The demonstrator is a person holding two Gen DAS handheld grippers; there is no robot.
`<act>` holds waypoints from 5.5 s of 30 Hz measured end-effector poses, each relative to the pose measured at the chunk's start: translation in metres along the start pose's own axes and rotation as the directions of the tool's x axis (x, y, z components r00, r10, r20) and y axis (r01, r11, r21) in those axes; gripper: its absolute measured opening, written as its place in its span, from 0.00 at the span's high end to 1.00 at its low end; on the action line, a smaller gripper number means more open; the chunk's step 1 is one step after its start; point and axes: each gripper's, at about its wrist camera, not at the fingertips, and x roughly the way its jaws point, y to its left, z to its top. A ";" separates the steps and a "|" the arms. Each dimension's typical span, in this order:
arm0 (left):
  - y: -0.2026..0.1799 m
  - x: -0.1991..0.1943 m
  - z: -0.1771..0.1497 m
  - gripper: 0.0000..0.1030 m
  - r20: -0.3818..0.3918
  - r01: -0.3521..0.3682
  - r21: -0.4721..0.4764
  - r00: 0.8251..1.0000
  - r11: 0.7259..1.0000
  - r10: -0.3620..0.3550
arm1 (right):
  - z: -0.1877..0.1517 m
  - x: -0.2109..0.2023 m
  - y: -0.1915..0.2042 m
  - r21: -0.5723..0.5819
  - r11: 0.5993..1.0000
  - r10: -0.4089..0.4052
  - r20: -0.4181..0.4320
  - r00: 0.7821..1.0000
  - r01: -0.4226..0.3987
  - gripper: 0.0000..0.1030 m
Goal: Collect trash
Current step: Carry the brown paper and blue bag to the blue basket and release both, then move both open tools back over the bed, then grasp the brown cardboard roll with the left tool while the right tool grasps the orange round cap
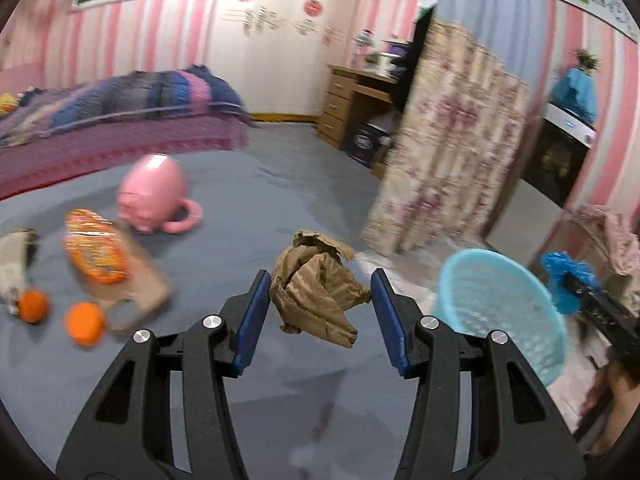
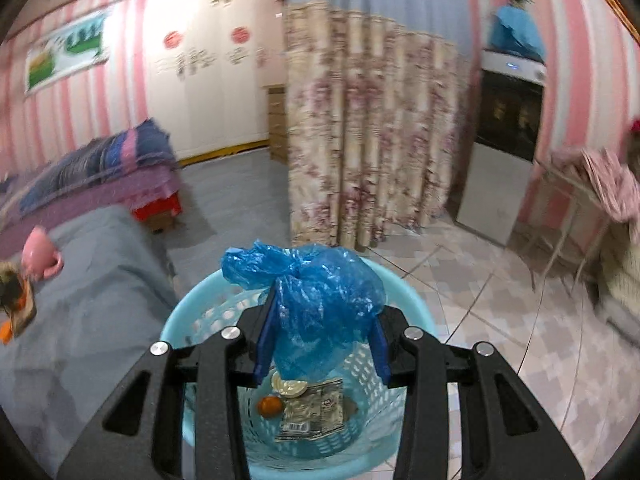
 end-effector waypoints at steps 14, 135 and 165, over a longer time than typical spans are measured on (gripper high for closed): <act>-0.121 0.083 -0.017 0.51 -0.117 0.161 0.169 0.983 0.972 -0.143 | -0.024 0.045 -0.040 0.037 0.997 -0.060 -0.092 0.994 0.064 0.62; 0.353 -0.117 -0.058 0.05 -0.194 -0.606 -0.298 0.795 0.737 0.575 | -0.073 -0.015 0.341 -0.346 0.831 0.410 -0.147 0.900 -0.435 0.05; 0.323 -0.104 -0.040 0.46 -0.156 -0.593 -0.244 0.805 0.768 0.572 | -0.096 -0.040 0.397 -0.417 0.698 0.520 -0.263 0.813 -0.582 0.20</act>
